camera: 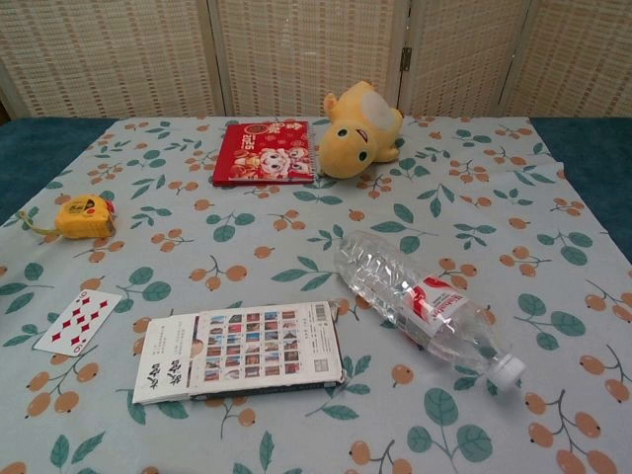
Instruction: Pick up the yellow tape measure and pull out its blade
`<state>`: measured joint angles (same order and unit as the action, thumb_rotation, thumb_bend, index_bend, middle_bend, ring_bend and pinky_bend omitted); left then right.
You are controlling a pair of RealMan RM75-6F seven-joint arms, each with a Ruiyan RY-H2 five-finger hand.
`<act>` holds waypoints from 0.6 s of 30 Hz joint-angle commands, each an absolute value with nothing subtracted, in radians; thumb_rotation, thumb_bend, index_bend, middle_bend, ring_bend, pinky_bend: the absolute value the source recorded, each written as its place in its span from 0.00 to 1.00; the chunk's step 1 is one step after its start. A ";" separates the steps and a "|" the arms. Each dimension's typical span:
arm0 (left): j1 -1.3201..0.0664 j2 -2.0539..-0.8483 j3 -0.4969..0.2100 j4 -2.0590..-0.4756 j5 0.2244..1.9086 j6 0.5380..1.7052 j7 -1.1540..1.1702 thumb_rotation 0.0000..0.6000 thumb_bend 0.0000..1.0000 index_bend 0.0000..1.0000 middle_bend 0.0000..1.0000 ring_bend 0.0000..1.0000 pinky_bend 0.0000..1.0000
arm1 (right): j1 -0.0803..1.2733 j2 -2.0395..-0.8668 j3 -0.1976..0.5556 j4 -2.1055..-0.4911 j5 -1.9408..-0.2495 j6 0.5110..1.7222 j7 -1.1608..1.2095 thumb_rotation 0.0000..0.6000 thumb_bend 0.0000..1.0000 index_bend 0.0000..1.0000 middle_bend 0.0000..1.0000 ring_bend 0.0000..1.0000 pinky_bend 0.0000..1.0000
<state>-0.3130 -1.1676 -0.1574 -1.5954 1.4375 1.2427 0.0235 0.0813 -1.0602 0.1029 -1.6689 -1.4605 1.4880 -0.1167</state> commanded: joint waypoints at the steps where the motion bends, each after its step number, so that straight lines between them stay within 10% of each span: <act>1: -0.415 -1.217 -0.195 -1.503 1.378 1.107 -0.017 1.00 0.18 0.15 0.09 0.10 0.00 | 0.082 -1.057 0.105 -1.672 -1.457 1.487 -0.120 1.00 0.35 0.01 0.08 0.10 0.00; 18: -0.625 -1.421 -0.216 -1.137 1.124 0.759 0.065 1.00 0.18 0.08 0.07 0.10 0.00 | 0.075 -1.027 0.121 -1.704 -1.431 1.507 -0.148 1.00 0.35 0.02 0.08 0.11 0.00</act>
